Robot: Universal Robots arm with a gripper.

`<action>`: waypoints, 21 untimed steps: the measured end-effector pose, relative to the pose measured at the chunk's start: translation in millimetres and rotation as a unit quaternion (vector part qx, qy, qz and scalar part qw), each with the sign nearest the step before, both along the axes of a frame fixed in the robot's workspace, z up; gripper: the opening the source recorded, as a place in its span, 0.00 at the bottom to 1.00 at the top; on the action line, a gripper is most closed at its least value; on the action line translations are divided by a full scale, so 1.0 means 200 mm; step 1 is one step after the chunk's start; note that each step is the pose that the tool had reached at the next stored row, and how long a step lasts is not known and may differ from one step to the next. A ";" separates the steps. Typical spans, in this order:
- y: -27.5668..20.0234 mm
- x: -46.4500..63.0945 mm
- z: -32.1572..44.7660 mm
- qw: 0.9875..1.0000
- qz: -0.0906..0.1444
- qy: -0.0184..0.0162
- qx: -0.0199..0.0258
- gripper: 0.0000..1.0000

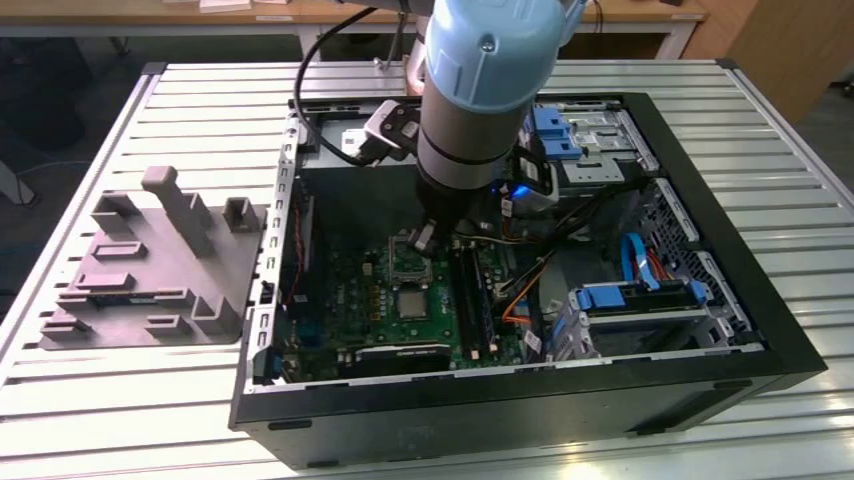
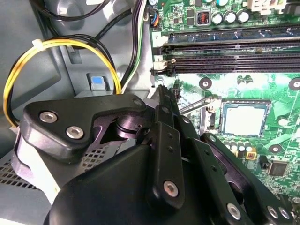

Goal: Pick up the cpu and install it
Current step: 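Close the cpu cover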

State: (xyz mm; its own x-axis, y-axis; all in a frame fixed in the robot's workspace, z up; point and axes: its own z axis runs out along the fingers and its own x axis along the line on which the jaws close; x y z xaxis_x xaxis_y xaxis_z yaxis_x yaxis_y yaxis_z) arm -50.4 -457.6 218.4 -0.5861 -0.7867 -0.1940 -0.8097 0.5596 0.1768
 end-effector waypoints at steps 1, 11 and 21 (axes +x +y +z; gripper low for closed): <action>0.000 0.00 0.006 1.000 0.000 0.000 0.000 0.11; 0.003 0.00 0.034 1.000 0.002 0.000 -0.015 0.11; 0.005 0.00 0.054 1.000 0.012 0.000 -0.024 0.11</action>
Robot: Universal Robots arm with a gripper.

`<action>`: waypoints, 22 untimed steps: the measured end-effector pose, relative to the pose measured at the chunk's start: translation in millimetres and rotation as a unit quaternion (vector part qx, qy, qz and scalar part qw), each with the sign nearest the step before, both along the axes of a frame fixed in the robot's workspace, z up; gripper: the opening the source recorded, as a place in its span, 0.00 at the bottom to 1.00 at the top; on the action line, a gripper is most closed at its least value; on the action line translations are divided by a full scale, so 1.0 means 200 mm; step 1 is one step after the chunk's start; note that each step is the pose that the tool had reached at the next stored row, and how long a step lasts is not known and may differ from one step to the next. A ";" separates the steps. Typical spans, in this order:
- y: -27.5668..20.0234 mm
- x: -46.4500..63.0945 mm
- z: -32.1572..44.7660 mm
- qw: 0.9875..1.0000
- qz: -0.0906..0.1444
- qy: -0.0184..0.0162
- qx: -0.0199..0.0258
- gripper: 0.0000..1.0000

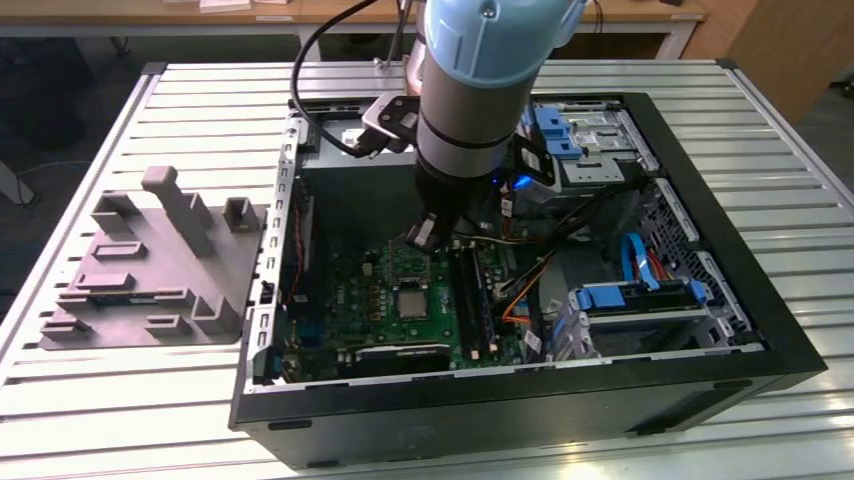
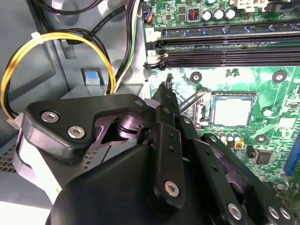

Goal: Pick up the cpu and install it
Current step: 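Close the cpu cover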

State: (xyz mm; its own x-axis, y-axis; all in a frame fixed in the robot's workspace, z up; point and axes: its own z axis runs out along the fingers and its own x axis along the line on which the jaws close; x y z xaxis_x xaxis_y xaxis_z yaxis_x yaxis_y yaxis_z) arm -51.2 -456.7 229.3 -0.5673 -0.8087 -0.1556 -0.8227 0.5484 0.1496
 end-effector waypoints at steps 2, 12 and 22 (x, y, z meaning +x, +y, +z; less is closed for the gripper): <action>0.000 0.00 0.000 1.000 0.005 0.000 -0.001 0.11; 0.000 0.00 0.011 1.000 0.011 0.000 -0.001 0.11; 0.000 0.00 0.031 1.000 0.031 0.000 -0.002 0.11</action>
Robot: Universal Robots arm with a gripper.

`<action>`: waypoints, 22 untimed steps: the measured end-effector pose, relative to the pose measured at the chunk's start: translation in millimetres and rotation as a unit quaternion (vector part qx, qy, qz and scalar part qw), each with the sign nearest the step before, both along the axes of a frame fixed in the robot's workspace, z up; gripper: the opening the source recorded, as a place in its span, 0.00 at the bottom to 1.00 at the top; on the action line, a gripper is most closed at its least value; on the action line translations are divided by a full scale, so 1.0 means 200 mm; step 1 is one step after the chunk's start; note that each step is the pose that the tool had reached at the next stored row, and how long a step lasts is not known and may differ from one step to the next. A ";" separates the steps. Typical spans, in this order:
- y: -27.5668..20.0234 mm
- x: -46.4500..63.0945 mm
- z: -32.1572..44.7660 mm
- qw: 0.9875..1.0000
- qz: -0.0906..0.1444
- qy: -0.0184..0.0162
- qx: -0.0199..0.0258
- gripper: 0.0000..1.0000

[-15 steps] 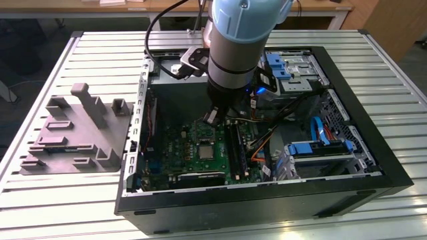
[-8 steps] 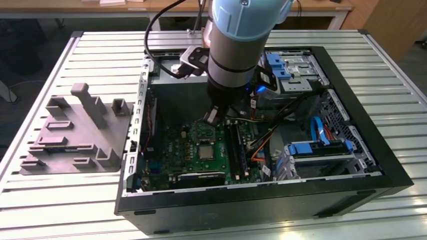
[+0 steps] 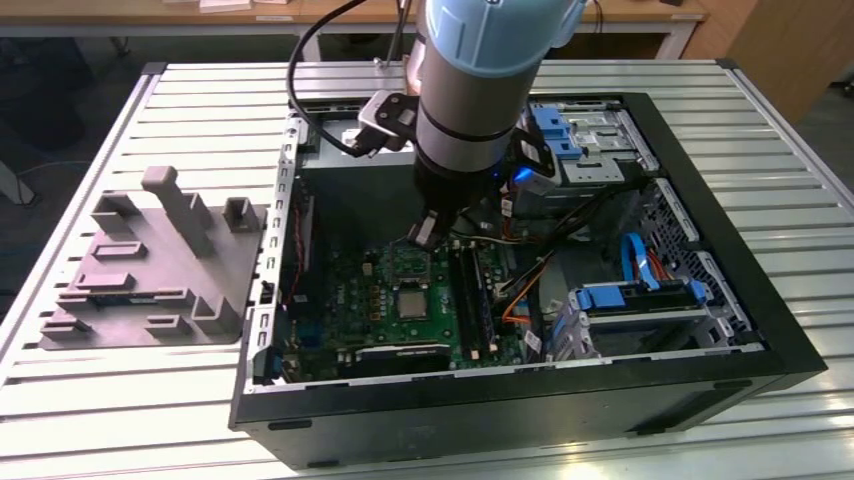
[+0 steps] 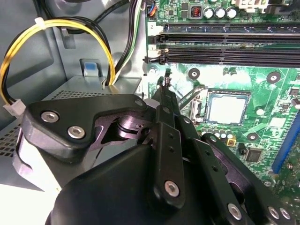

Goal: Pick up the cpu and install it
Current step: 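Close the cpu cover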

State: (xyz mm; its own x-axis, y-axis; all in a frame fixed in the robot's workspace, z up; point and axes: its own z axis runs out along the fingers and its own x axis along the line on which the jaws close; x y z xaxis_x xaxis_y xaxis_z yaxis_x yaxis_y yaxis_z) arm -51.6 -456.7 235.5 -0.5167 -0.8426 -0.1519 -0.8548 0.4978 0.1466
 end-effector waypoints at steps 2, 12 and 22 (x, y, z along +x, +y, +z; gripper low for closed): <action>0.000 0.00 0.005 1.000 0.001 0.000 0.000 0.11; 0.000 0.00 0.020 1.000 0.015 0.000 0.000 0.11; 0.000 0.00 0.022 1.000 0.020 0.000 0.000 0.11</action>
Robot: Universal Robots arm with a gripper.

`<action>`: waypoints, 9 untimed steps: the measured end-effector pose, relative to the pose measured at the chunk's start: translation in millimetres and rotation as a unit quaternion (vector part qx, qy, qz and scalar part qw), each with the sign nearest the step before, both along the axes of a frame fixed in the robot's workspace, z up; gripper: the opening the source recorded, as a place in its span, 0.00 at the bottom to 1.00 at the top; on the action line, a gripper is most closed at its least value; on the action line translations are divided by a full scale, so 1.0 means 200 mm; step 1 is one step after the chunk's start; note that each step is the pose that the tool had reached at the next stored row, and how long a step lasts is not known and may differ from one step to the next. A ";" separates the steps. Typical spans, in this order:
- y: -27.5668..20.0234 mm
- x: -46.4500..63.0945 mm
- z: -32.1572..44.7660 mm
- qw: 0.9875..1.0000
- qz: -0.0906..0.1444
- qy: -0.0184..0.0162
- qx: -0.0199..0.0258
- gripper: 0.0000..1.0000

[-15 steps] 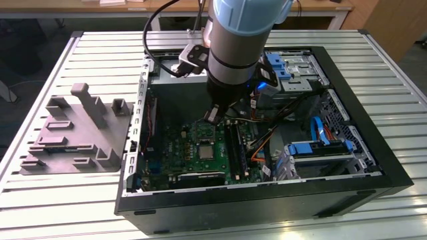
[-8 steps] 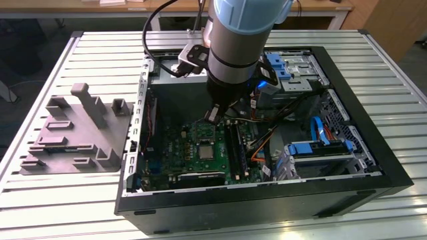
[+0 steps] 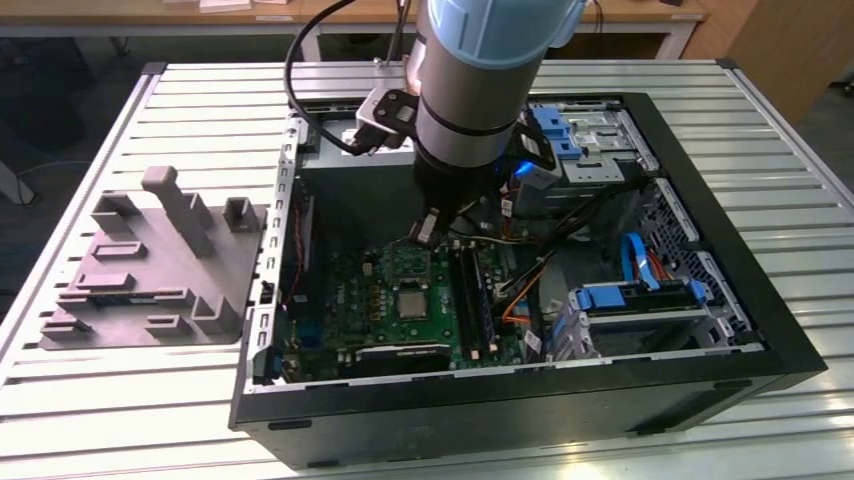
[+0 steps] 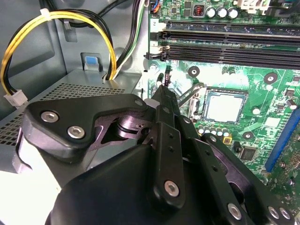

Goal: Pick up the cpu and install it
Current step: 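Close the cpu cover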

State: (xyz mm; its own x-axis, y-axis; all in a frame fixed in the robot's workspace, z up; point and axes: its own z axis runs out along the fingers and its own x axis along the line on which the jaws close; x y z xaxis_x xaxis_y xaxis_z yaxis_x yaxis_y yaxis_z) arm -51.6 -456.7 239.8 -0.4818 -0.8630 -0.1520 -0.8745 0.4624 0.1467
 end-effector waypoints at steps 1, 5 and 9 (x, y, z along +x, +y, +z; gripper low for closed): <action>0.000 0.00 0.000 1.000 0.000 0.000 0.000 0.11; -0.001 0.00 0.000 1.000 0.007 0.000 0.000 0.11; -0.004 0.00 0.000 1.000 0.019 0.000 0.000 0.11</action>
